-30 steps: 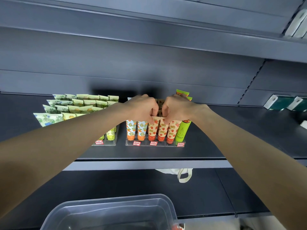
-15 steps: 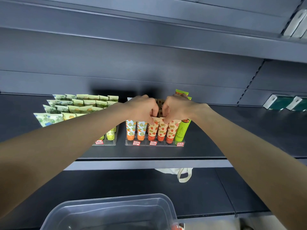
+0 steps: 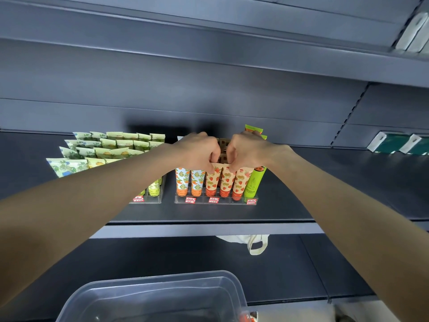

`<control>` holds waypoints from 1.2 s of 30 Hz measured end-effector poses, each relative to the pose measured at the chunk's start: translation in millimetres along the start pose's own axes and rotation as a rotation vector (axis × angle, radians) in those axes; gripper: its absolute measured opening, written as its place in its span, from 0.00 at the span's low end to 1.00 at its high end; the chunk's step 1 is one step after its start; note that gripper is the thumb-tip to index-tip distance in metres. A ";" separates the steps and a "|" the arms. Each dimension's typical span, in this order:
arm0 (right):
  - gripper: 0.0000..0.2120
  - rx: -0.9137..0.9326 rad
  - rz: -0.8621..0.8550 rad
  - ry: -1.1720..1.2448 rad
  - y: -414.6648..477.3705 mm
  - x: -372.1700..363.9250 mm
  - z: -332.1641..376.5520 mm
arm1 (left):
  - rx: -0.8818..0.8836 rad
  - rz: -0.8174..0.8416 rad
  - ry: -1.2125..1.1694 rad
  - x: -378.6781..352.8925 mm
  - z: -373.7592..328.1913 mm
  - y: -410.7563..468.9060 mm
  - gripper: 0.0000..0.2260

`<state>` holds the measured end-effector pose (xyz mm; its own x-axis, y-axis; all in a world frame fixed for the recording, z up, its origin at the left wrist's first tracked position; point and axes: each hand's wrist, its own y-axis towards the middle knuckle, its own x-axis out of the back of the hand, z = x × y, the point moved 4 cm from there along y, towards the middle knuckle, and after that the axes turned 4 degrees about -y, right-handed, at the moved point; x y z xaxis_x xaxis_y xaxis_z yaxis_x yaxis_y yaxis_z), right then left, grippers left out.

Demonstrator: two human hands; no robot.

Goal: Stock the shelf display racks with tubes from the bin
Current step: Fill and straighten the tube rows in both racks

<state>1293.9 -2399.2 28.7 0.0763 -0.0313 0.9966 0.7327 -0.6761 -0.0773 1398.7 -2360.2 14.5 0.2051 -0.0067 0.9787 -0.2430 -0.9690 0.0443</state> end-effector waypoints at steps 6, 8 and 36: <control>0.05 0.002 -0.002 -0.009 1.6 -0.7 -0.7 | 0.006 0.009 0.004 0.0 2.2 1.3 0.04; 0.05 0.005 -0.004 -0.018 2.5 -1.1 -1.1 | 0.006 0.016 0.010 -0.3 3.3 2.0 0.04; 0.08 -0.047 -0.065 -0.009 -16.0 29.3 -13.6 | 0.036 -0.020 -0.102 24.1 -4.2 1.9 0.07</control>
<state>1275.2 -2399.3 59.5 0.0359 0.0202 0.9992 0.7040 -0.7101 -0.0109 1399.1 -2361.2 39.0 0.3053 -0.0108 0.9522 -0.2045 -0.9773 0.0545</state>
